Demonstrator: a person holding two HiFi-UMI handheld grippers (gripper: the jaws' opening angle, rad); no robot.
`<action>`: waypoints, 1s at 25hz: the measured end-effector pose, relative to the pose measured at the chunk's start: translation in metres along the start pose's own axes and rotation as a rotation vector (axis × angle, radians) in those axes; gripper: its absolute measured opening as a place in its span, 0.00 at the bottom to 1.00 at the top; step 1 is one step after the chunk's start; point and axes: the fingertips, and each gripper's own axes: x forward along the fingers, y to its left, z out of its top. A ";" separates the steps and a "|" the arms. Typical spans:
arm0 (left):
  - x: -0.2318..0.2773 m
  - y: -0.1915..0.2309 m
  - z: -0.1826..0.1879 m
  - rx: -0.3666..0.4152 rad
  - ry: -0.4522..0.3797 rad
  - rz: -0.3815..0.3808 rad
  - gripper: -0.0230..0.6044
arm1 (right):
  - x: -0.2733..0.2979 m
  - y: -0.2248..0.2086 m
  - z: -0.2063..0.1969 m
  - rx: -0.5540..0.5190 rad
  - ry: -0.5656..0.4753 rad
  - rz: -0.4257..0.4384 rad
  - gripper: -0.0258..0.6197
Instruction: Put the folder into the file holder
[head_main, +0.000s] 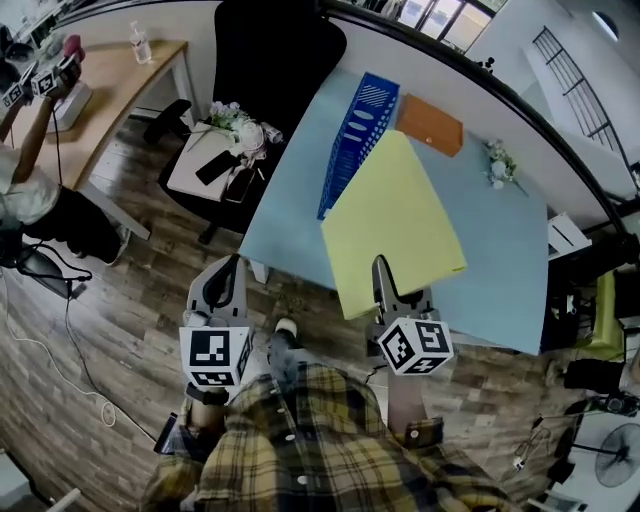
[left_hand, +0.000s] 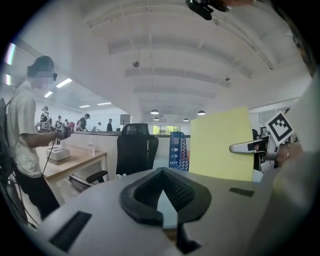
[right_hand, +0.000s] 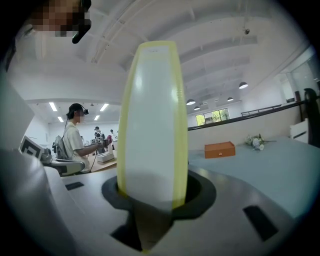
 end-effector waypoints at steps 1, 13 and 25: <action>0.007 0.000 0.004 0.004 -0.005 -0.010 0.02 | 0.002 0.000 0.000 0.004 0.003 -0.001 0.29; 0.049 -0.014 0.021 0.044 -0.012 -0.148 0.02 | -0.002 0.010 -0.004 0.045 0.007 -0.044 0.29; 0.064 -0.027 0.033 0.102 -0.010 -0.317 0.02 | -0.035 0.007 -0.012 0.079 -0.012 -0.227 0.29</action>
